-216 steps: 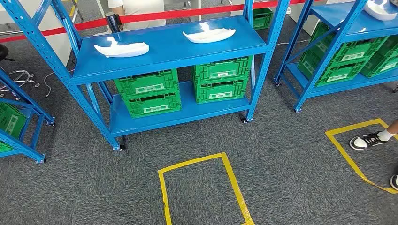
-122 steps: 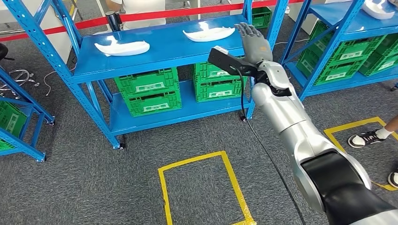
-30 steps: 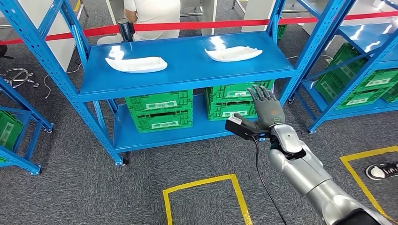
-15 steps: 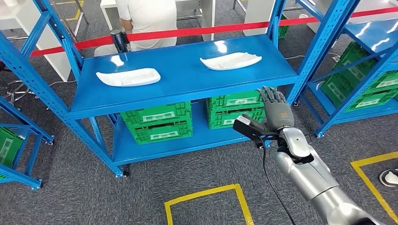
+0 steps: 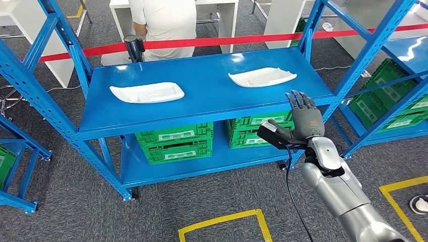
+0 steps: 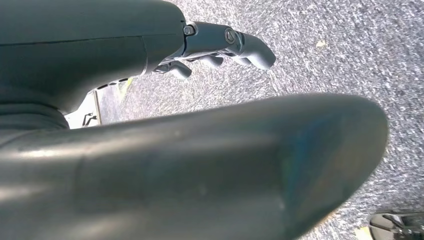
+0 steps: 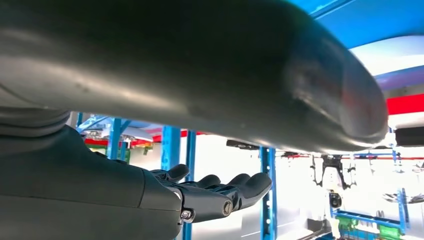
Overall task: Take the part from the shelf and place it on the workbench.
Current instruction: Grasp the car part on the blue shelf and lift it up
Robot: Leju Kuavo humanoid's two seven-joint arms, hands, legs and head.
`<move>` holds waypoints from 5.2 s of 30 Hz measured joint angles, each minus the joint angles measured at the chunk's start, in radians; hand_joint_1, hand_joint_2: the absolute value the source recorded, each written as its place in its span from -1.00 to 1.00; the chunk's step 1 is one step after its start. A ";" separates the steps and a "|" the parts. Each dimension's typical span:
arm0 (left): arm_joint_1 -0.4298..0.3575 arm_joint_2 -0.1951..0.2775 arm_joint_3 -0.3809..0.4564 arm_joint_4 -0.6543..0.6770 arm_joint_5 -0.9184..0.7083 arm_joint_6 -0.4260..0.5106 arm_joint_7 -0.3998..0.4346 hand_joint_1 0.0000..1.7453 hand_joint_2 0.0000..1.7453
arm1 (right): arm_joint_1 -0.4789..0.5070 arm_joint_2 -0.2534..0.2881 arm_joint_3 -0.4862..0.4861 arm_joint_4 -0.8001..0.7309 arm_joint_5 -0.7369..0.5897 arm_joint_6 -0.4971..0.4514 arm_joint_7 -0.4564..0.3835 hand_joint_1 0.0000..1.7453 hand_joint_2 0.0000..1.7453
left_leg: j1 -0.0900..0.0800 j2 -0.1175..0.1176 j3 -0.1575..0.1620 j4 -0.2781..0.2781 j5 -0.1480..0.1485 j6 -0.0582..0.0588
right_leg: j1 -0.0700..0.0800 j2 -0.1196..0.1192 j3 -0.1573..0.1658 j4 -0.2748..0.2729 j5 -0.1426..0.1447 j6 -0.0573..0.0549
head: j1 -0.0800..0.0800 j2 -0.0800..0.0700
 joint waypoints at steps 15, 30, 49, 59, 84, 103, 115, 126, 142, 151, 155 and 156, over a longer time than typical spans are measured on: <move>-0.009 -0.001 0.002 -0.002 -0.006 -0.003 0.001 -1.00 -1.00 | 0.030 -0.043 -0.044 -0.019 -0.028 0.000 -0.017 -1.00 -1.00 | -0.003 0.003 -0.083 0.275 -0.159 -0.057 | 0.007 0.003 0.157 -0.283 0.135 -0.065 | -0.006 0.000; -0.006 0.005 0.002 -0.002 -0.010 -0.001 -0.003 -1.00 -1.00 | 0.041 -0.068 -0.048 -0.029 -0.046 -0.001 -0.022 -1.00 -1.00 | -0.006 -0.003 0.048 -0.034 -0.007 0.009 | -0.005 0.003 0.062 -0.029 -0.001 0.001 | 0.002 0.000; -0.012 0.003 0.002 -0.004 -0.022 -0.003 -0.014 -1.00 -1.00 | 0.079 -0.064 -0.037 -0.020 -0.086 0.023 -0.058 -1.00 1.00 | 0.006 0.003 -0.041 0.121 -0.056 -0.051 | -0.010 -0.007 0.150 -0.272 0.133 -0.049 | 0.005 0.000; -0.018 0.003 0.002 -0.005 -0.040 -0.012 -0.020 -1.00 -1.00 | 0.095 -0.037 0.018 -0.027 -0.099 0.029 -0.064 -1.00 1.00 | 0.000 0.000 -0.012 0.005 0.010 -0.049 | -0.002 -0.010 0.177 -0.286 0.113 -0.040 | 0.005 0.000; -0.029 0.003 0.003 -0.006 -0.062 -0.026 -0.020 -1.00 -1.00 | 0.016 -0.033 0.083 0.183 -0.034 0.023 0.010 -1.00 1.00 | 0.001 0.003 -0.006 0.005 0.008 -0.040 | -0.001 -0.008 0.185 -0.294 0.115 -0.022 | 0.004 0.000; -0.028 0.000 0.017 -0.006 -0.064 -0.047 -0.044 -1.00 -1.00 | -0.020 -0.060 0.077 0.291 -0.024 -0.032 0.024 1.00 1.00 | 0.000 0.002 -0.006 0.005 0.008 -0.040 | -0.002 -0.008 0.185 -0.294 0.115 -0.021 | 0.004 0.000; -0.027 -0.004 0.028 -0.006 -0.063 -0.048 -0.051 -1.00 0.00 | -0.035 -0.056 0.081 0.318 -0.034 -0.035 -0.008 1.00 1.00 | 0.000 0.002 -0.006 0.004 0.008 -0.040 | -0.002 -0.009 0.185 -0.294 0.115 -0.021 | 0.004 0.000; -0.028 -0.004 0.038 -0.006 -0.065 -0.048 -0.053 -1.00 1.00 | -0.037 -0.052 0.085 0.318 -0.058 -0.029 -0.010 1.00 1.00 | 0.000 0.002 -0.005 0.004 0.008 -0.040 | -0.002 -0.009 0.186 -0.294 0.115 -0.021 | 0.004 0.000; -0.031 -0.010 0.054 -0.006 -0.104 -0.023 -0.020 -1.00 1.00 | 0.082 0.088 0.074 0.018 -0.932 0.302 -0.447 1.00 1.00 | 0.002 0.000 -0.004 0.004 0.007 -0.041 | 0.001 -0.011 0.188 -0.294 0.113 -0.021 | 0.005 0.000; -0.043 -0.023 0.054 -0.006 -0.113 -0.021 -0.010 -1.00 1.00 | 0.144 0.308 0.140 -0.192 -1.263 0.515 -0.559 1.00 1.00 | 0.003 0.000 -0.004 0.002 0.007 -0.042 | 0.001 -0.010 0.187 -0.294 0.111 -0.023 | 0.004 0.000; -0.041 -0.022 0.055 -0.006 -0.109 -0.012 -0.014 -1.00 1.00 | 0.146 0.355 0.142 -0.241 -1.362 0.561 -0.568 1.00 1.00 | 0.000 0.000 -0.004 0.004 0.005 -0.040 | -0.002 -0.010 0.187 -0.296 0.112 -0.021 | 0.004 0.000; -0.040 -0.021 0.055 -0.006 -0.108 -0.010 -0.013 -1.00 1.00 | 0.148 0.364 0.142 -0.250 -1.385 0.573 -0.568 1.00 1.00 | -0.002 0.001 -0.005 0.006 0.004 -0.038 | -0.003 -0.010 0.187 -0.297 0.112 -0.019 | 0.004 0.000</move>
